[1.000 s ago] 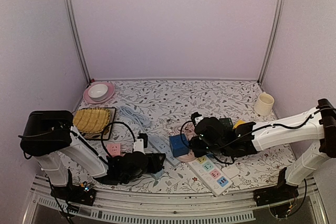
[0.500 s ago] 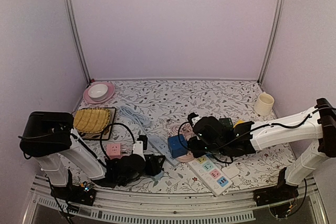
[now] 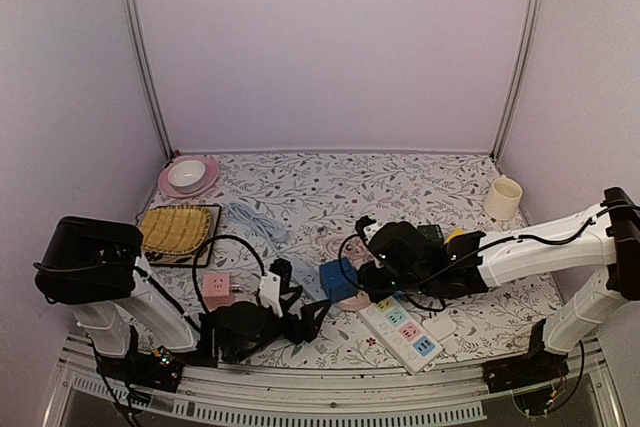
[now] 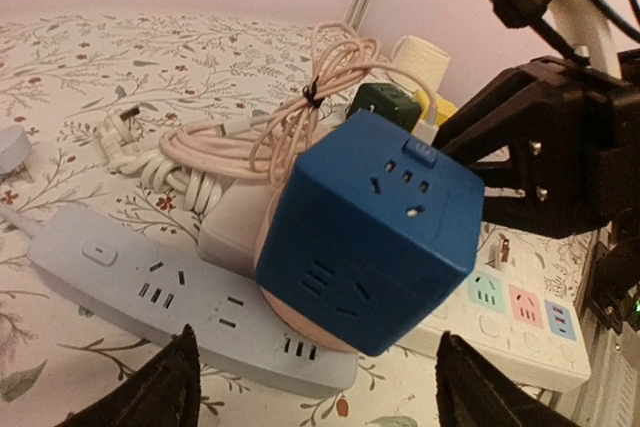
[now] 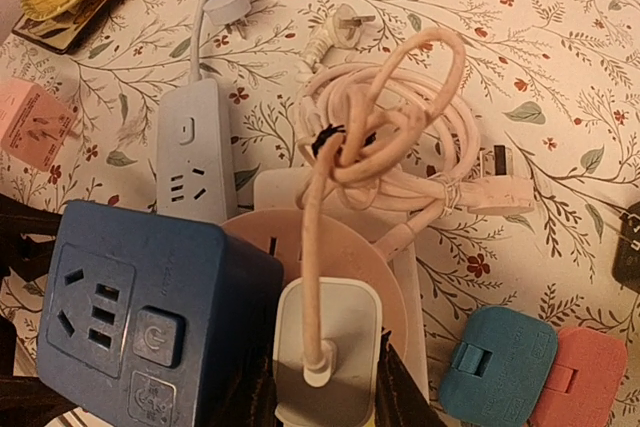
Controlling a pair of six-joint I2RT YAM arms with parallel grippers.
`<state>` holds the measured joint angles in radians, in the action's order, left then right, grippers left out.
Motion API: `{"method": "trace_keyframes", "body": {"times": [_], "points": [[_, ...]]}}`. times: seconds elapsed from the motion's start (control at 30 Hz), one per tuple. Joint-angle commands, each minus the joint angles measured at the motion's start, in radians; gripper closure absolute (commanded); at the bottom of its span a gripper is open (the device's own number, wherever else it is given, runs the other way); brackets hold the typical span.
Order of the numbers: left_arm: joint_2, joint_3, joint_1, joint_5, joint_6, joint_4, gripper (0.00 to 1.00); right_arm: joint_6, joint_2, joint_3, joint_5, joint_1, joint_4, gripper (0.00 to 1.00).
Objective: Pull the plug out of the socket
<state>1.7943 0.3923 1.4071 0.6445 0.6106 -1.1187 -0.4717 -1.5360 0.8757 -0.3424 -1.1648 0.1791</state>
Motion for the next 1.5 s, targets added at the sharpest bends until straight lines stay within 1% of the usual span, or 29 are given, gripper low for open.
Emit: {"method": "trace_keyframes", "body": {"times": [0.0,0.07,0.17,0.37,0.57,0.67,0.83,0.93,1.1,1.27,1.47], "points": [[0.043,-0.008,0.017,0.028,-0.270,-0.242,0.18,0.045,0.048,-0.029,0.049,-0.004,0.027,0.94],[0.068,-0.022,0.020,0.015,-0.375,-0.370,0.16,0.059,0.062,-0.034,0.061,-0.004,0.024,0.94],[0.095,-0.023,0.024,-0.026,-0.470,-0.438,0.08,0.079,0.072,-0.039,0.084,-0.004,0.020,0.94],[0.128,0.046,0.022,-0.066,-0.503,-0.365,0.08,0.090,0.075,-0.044,0.119,-0.004,0.016,0.94],[0.150,0.119,0.023,-0.050,-0.491,-0.240,0.08,0.107,0.086,-0.053,0.151,-0.005,0.014,0.95],[0.150,0.121,0.023,-0.032,-0.477,-0.234,0.09,0.111,0.088,-0.061,0.159,-0.004,0.014,0.95],[0.148,0.109,0.021,-0.029,-0.465,-0.244,0.16,0.111,0.094,-0.064,0.161,-0.005,0.020,0.95],[0.155,0.126,0.022,-0.024,-0.459,-0.218,0.23,0.112,0.109,-0.056,0.160,-0.004,0.025,0.95],[0.160,0.158,0.021,-0.023,-0.456,-0.167,0.38,0.120,0.122,-0.041,0.159,-0.005,0.034,0.95],[0.162,0.170,0.020,-0.014,-0.450,-0.143,0.44,0.122,0.111,-0.023,0.167,-0.005,0.037,0.95],[0.163,0.196,0.021,-0.021,-0.451,-0.100,0.60,0.131,0.122,0.014,0.162,-0.005,0.042,0.95]]}}
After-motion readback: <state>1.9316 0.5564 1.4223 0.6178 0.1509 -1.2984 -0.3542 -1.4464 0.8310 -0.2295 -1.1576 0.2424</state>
